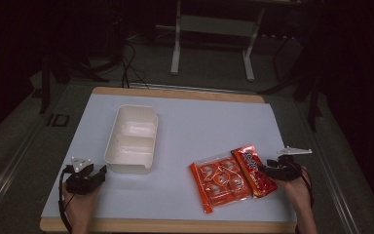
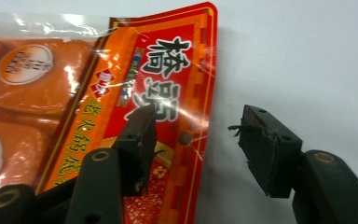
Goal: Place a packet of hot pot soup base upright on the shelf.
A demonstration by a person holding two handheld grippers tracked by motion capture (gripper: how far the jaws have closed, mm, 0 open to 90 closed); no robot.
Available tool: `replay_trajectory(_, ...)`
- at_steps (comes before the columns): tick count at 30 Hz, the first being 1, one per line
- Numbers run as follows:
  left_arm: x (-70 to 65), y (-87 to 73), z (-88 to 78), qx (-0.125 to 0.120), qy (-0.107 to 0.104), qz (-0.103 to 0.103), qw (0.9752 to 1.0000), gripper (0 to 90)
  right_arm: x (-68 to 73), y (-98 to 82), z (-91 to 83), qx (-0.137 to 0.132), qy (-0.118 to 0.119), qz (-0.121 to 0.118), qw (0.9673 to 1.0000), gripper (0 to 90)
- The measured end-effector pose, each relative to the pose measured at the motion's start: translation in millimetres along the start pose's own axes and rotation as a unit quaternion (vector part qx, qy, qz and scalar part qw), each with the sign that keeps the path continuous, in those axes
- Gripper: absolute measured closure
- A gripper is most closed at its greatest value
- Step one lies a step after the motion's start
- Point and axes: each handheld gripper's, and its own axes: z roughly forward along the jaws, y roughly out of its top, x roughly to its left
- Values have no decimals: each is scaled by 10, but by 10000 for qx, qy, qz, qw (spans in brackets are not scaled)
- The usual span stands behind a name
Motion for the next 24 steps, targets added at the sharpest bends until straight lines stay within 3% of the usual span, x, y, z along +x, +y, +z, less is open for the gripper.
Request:
replay_trajectory(10,-1,2,11,44,28,-13,10000,497,26,-29,93,207,377,144,9990,463)
replay_trajectory(16,-6,4,17,84,48,-2,10000,491,14,-14,41,56,498,140,9986,509)
replay_trajectory(20,-9,5,19,92,65,8,9999,487,-15,-3,-32,-144,807,282,9962,568)
replay_trajectory(22,-10,4,20,88,71,9,9999,485,-10,2,-43,-190,1194,339,9921,579)
replay_trajectory(24,-12,4,21,91,82,15,9999,485,4,5,-41,-157,1239,287,9918,592)
